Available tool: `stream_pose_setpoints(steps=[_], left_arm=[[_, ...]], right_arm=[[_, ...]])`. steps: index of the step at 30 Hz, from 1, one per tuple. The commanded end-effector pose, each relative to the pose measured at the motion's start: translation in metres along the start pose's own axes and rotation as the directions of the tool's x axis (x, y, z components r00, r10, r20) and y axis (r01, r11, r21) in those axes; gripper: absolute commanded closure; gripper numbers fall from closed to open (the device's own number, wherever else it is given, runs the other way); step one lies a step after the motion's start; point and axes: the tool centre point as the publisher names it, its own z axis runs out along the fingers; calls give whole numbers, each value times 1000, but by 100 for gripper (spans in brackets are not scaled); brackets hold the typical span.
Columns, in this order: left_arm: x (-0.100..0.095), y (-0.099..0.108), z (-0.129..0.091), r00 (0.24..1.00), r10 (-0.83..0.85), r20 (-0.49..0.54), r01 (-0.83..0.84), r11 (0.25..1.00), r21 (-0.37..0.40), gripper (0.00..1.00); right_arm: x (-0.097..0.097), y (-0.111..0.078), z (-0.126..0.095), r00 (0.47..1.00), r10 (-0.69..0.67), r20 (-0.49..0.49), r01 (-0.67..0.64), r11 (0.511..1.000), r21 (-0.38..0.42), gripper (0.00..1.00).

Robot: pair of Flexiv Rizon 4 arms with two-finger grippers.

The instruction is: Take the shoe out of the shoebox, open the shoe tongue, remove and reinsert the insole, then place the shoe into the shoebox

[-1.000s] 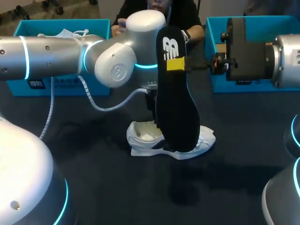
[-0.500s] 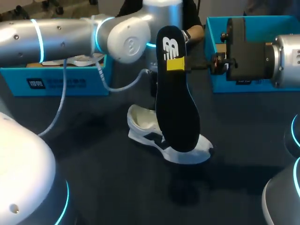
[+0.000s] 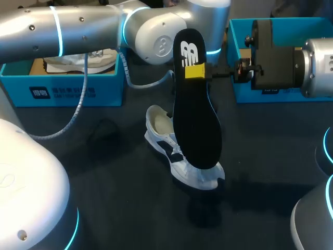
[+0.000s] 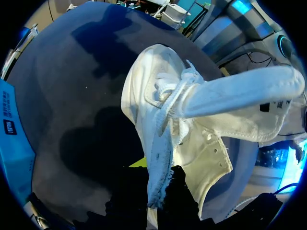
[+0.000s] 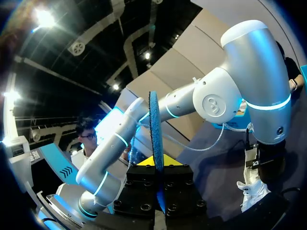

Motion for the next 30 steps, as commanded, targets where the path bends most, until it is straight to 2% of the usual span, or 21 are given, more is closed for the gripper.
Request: stream_pose_setpoints(steps=[1,2,3,4,5,6,8,9,13,23,30], left_arm=[[-1,-1,-2,999,30,-11,-30,999,11,100],[-3,-1,-2,996,87,-31,-88,996,-13,100],[-6,0,-2,985,162,-61,-160,987,30,100],[-8,3,-2,969,241,-48,-236,968,85,100],[-11,3,-2,946,304,-109,-300,953,51,100],[-14,5,0,957,271,-104,-269,962,42,100],[-16,7,1,928,344,-145,-344,939,28,100],[-18,9,1,936,324,-136,-325,946,16,100],[-20,10,1,875,446,-188,-463,884,-59,100],[-36,16,-3,836,515,-191,-542,830,-133,100],[-51,21,0,835,516,-191,-544,825,-153,100]], right_arm=[[0,1,4,1000,1,1,-1,1000,0,100],[0,1,4,1000,1,1,-1,1000,0,100],[0,1,4,1000,1,1,-1,1000,0,100],[0,1,4,1000,1,1,-1,1000,0,100],[0,1,4,1000,1,1,-1,1000,0,100],[0,1,4,1000,1,1,-1,1000,0,100],[0,1,4,1000,1,1,-1,1000,0,100],[0,1,4,1000,1,1,-1,1000,0,100],[0,1,4,1000,1,1,-1,1000,0,100],[0,1,4,1000,1,1,-1,1000,0,100],[0,1,4,1000,1,1,-1,1000,0,100]])
